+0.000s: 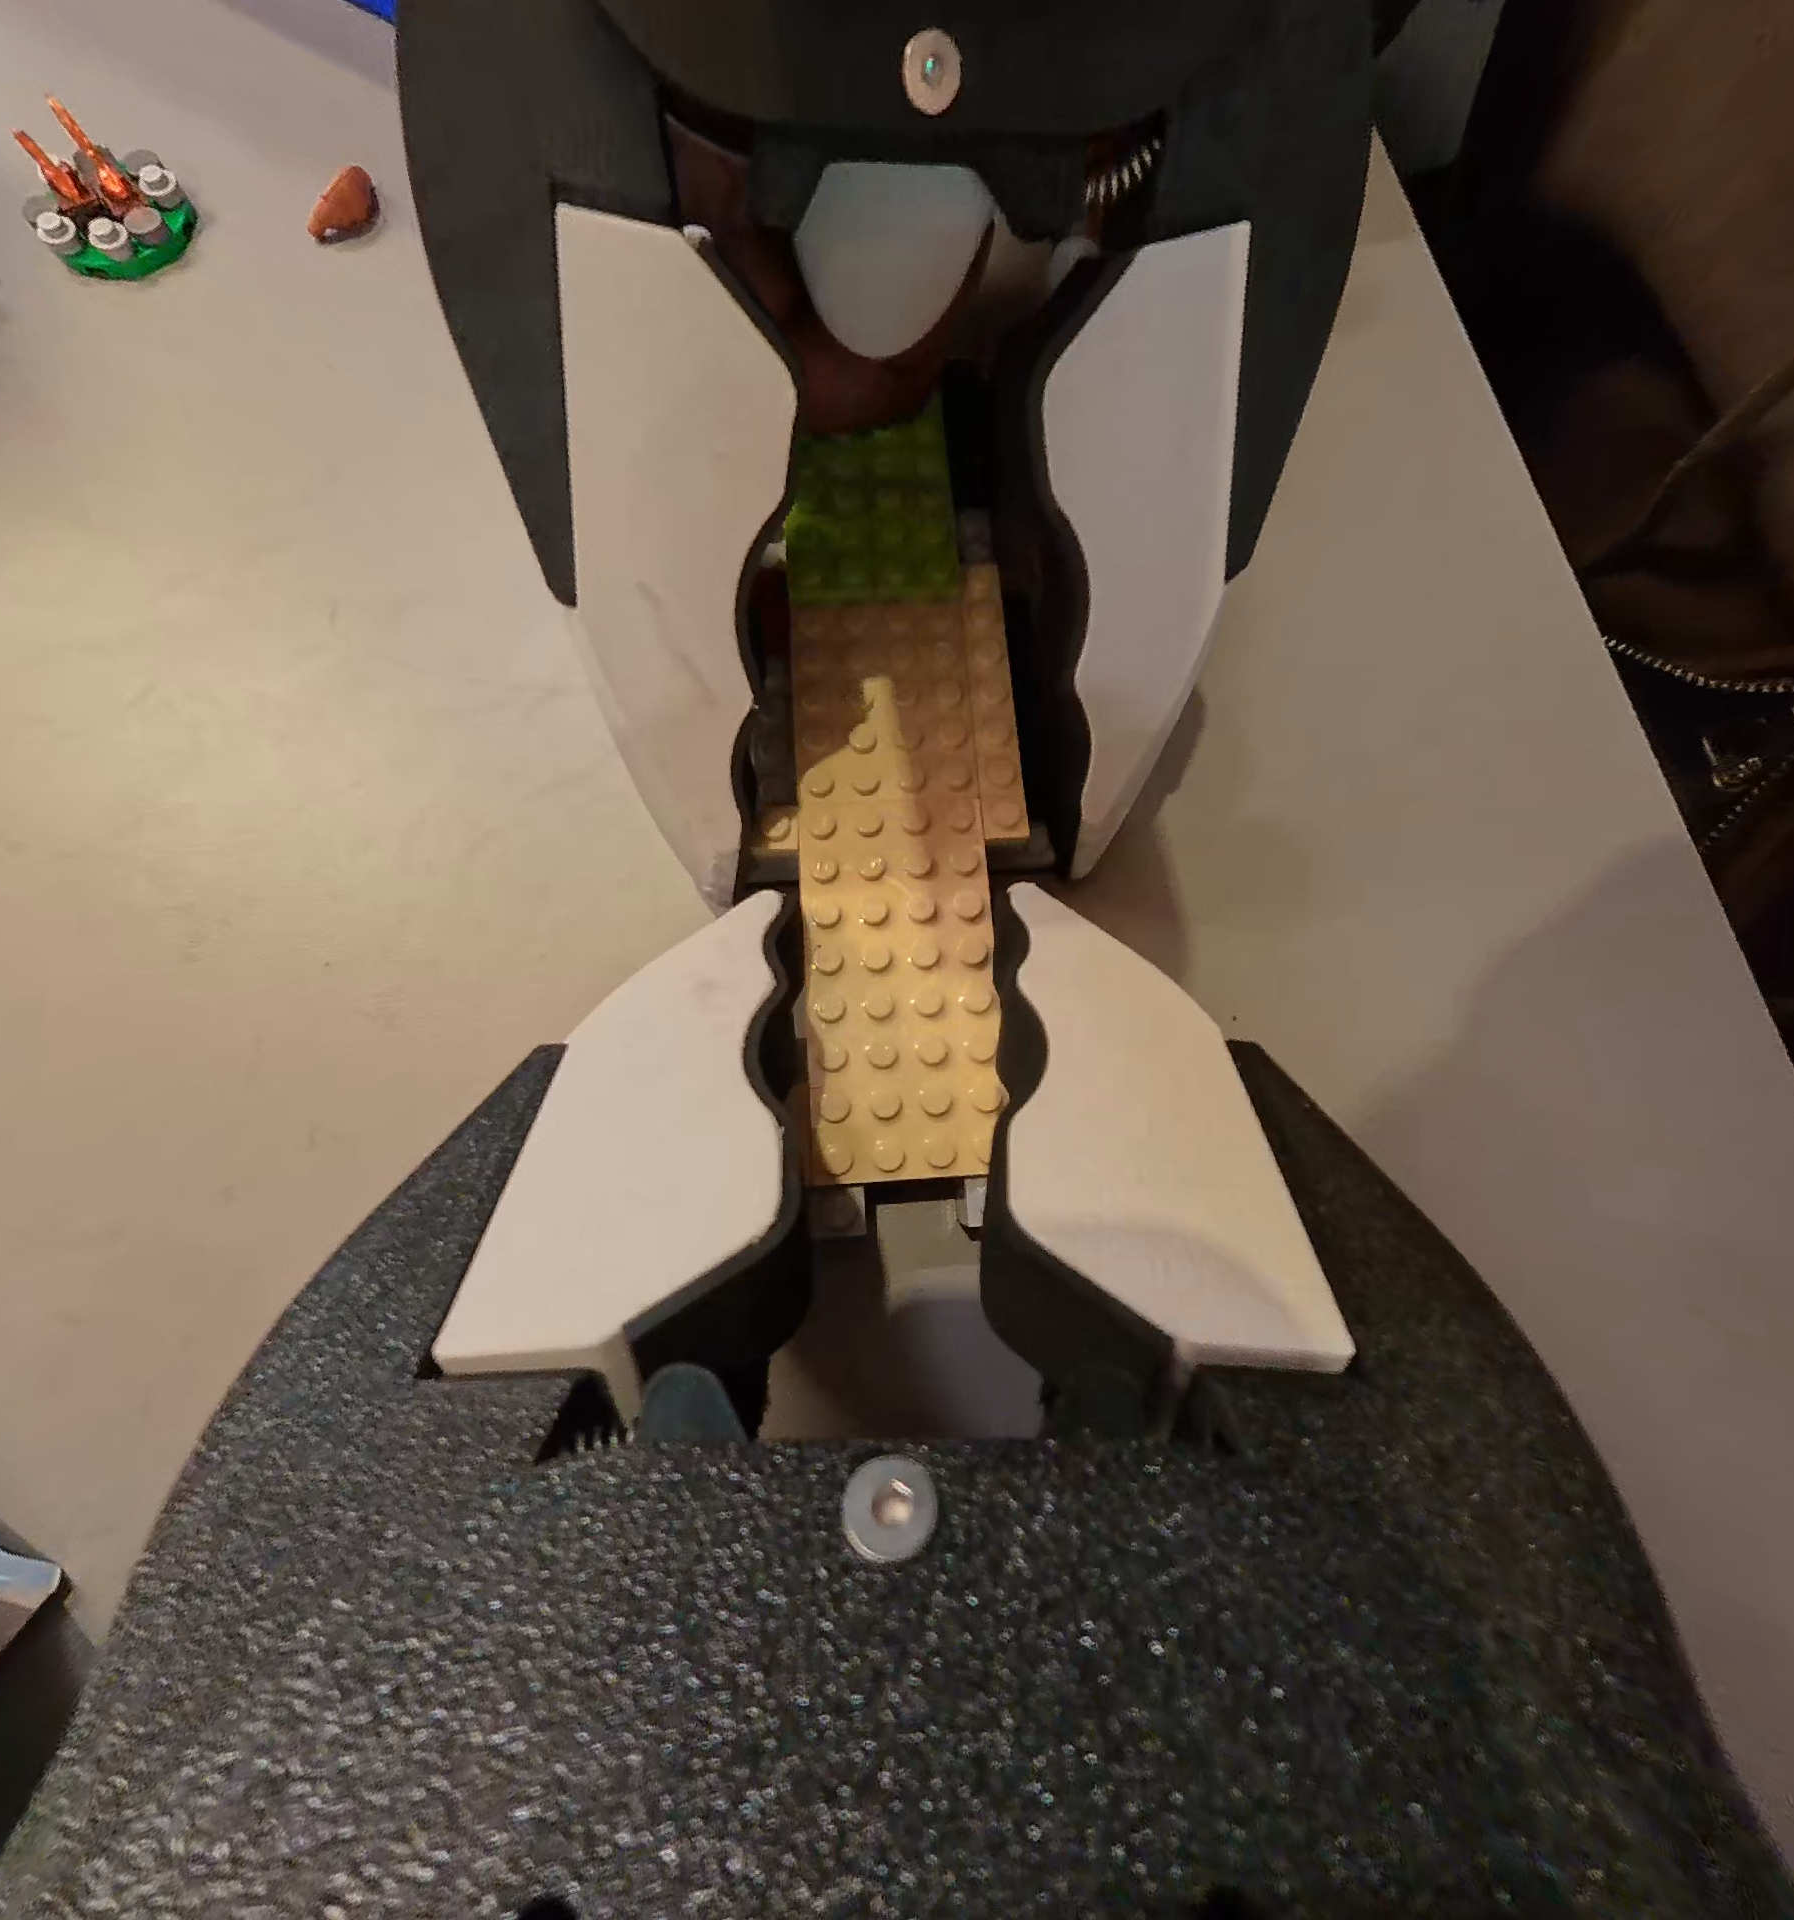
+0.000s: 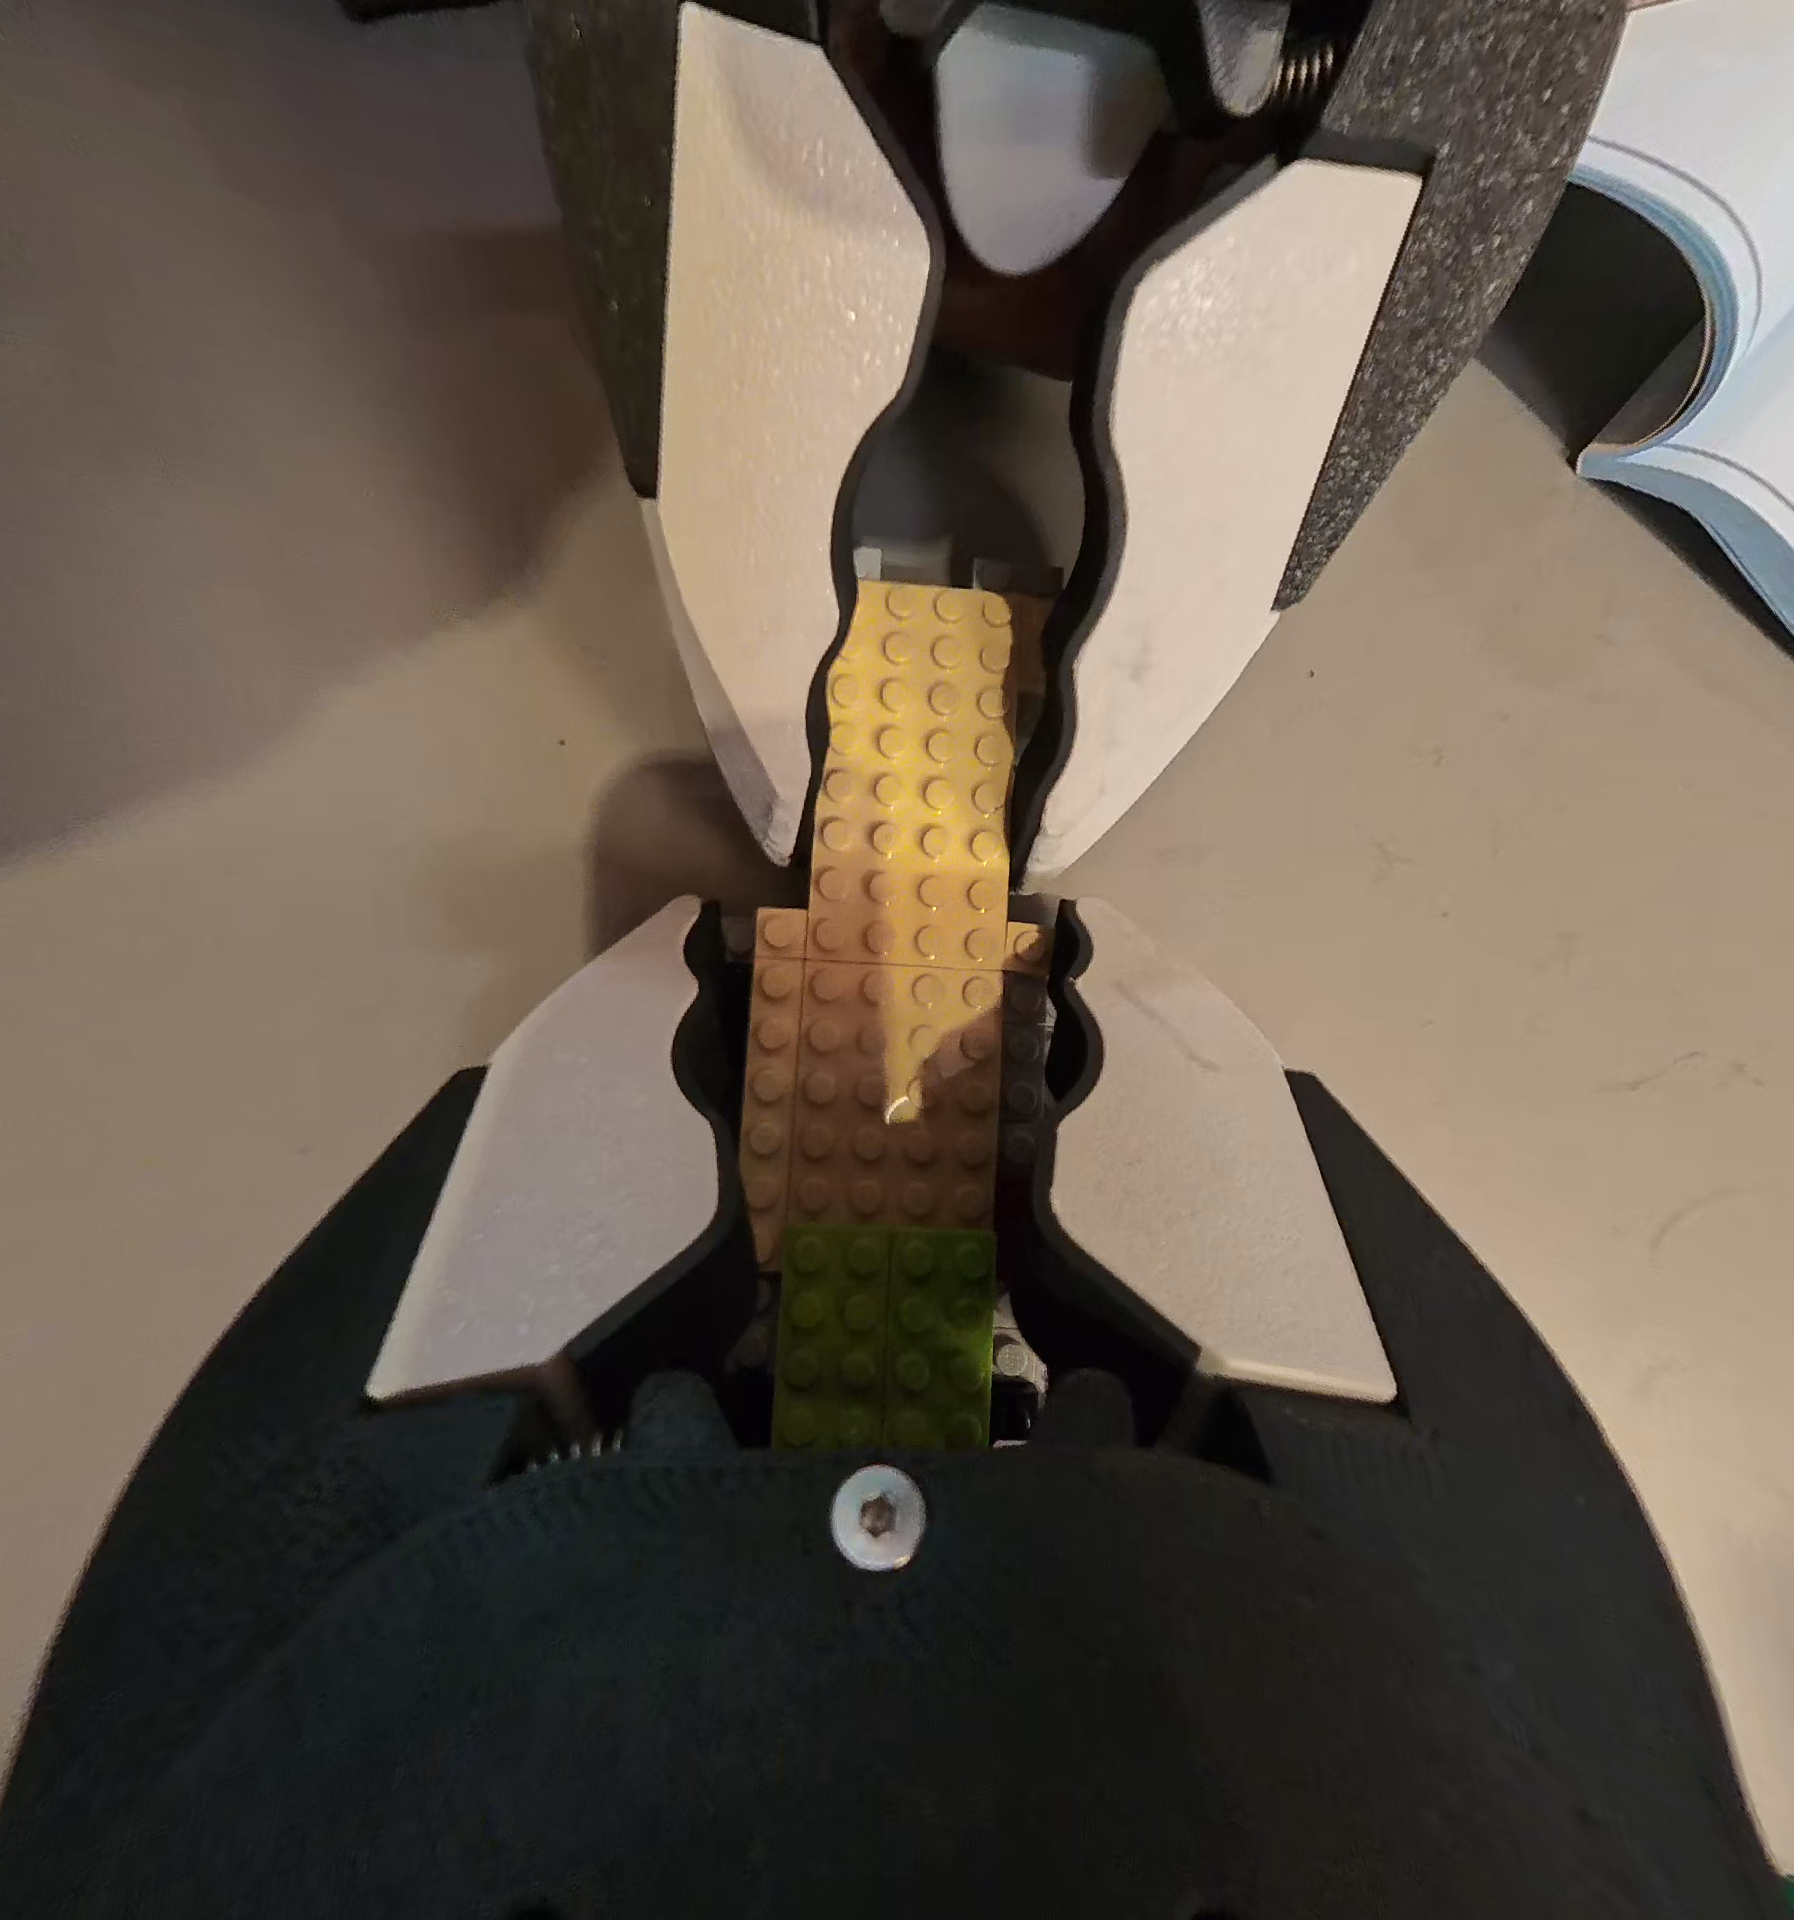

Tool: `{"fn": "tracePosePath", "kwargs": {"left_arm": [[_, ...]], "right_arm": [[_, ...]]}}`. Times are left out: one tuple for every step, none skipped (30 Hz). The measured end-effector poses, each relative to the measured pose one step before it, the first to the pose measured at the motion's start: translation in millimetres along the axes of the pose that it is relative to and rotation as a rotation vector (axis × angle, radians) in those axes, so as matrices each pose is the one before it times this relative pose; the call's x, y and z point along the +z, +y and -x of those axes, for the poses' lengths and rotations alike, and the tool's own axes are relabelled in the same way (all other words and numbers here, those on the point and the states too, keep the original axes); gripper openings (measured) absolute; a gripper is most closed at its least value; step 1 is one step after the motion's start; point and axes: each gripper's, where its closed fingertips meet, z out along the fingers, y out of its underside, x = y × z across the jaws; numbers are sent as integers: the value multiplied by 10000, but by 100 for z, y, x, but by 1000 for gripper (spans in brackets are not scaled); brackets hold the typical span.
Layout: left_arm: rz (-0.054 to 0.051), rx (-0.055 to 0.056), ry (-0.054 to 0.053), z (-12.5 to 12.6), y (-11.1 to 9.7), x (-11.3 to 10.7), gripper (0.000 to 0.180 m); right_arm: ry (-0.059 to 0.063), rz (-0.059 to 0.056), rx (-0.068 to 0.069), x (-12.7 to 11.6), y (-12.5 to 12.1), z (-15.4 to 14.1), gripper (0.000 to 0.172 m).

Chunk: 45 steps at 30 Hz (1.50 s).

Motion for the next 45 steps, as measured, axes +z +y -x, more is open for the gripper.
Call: {"fn": "tracePosePath", "kwargs": {"left_arm": [[1,3,-2,0,-5,6,35],[-1,-4,5,3,0,-2,35],[0,-1,4,4,11,-13,34],[-5,-19,23,-3,-9,-12,34],[-6,-15,21,-2,-8,2,34],[0,4,-7,3,3,-3,34],[1,14,-12,-11,2,2,34],[0,12,0,-23,13,3,34],[-1,3,4,-3,-1,0,34],[-1,-3,3,3,-5,4,34],[1,3,-3,-3,5,-4,34],[0,0,-1,1,0,0,34],[0,-1,1,-2,0,0,34],[-1,-2,2,1,-3,-12,34],[-1,0,0,1,-1,1,34],[-2,-2,2,-3,-2,1,34],[-1,-1,1,-2,-1,1,34],[0,1,-1,2,0,0,34],[0,0,0,1,0,0,34],[3,3,-8,13,4,-2,34],[6,-10,-29,32,23,-21,34],[-7,-39,-14,70,20,-46,34],[-1,-9,-7,31,17,-22,34],[5,7,4,-9,10,-7,34],[1,6,-3,-9,9,-8,34],[3,3,-2,0,-2,5,34],[1,5,-6,6,-4,6,34],[1,4,-4,-7,-1,3,34],[-2,-1,7,-4,3,-5,34],[0,11,13,-28,-8,10,34],[1,15,14,-26,1,16,34],[17,12,42,-70,16,10,34],[7,29,45,-73,16,4,35],[9,30,49,-83,5,3,34],[0,23,34,-64,-1,3,34],[3,-19,-40,62,10,4,34],[-2,-24,5,25,-8,-11,34],[-2,-17,-5,21,2,-5,34],[0,0,1,-2,0,0,34],[-1,-8,-1,13,-9,8,34],[-2,-13,-2,20,1,-5,34],[0,-19,-1,24,8,4,34],[2,-18,7,9,-3,2,34],[0,-2,4,2,-3,3,34],[1,0,3,-4,1,0,34]], "right_arm": [[8,-9,-15,-2,-5,14,60],[-2,-3,-12,2,-3,-6,60],[-14,-8,-8,-9,-6,-3,60],[-4,-11,-5,4,-9,-7,60],[14,-7,-7,-7,3,4,60],[20,-13,-5,-11,-11,-4,60],[24,-16,-7,-8,-2,10,60],[24,-12,-16,-4,-8,20,60],[25,-10,-22,-8,-17,6,60],[17,-10,-17,-13,-7,-9,60],[7,-8,-8,-2,-4,5,60],[12,-9,-14,-11,-11,8,60],[17,-8,-8,-9,-11,-9,60],[23,-9,-6,-3,-5,0,60],[26,-12,-12,-14,-9,-2,60],[29,-20,-25,-10,-20,-2,60],[35,-25,-34,-18,-16,-5,60],[33,-18,-25,-18,-12,-2,60],[33,-15,-25,-15,-14,-7,60],[42,-22,-37,-20,-29,-16,60],[103,-60,-113,-36,-81,-40,60],[205,-122,-261,-67,-159,-75,60],[175,-90,-223,-44,-134,-39,60],[72,-18,-25,-6,-52,6,59],[-18,12,103,1,1,4,59],[-23,-5,36,0,11,5,59],[-12,-6,2,-2,3,2,59],[-1,3,-2,-9,-3,-2,59],[4,13,11,1,18,12,59],[-6,19,26,-18,19,11,60],[-15,19,31,-24,23,33,60],[-26,23,47,-48,20,61,60],[-43,9,60,-86,-21,96,59],[-36,-55,37,-135,-85,110,58],[3,-129,33,-229,-152,35,56],[-3,-184,58,-310,-216,-21,45],[-198,-98,56,-282,-92,243,38],[-180,-52,22,-225,1,211,31],[-54,-45,1,-147,47,86,28],[33,-10,-1,-81,90,-49,28],[19,4,36,-55,95,-57,29],[7,-21,50,-38,51,-39,29],[0,-19,27,-38,47,-25,29],[9,2,-16,-46,30,-9,29],[19,-15,-62,-51,2,0,29]]}}
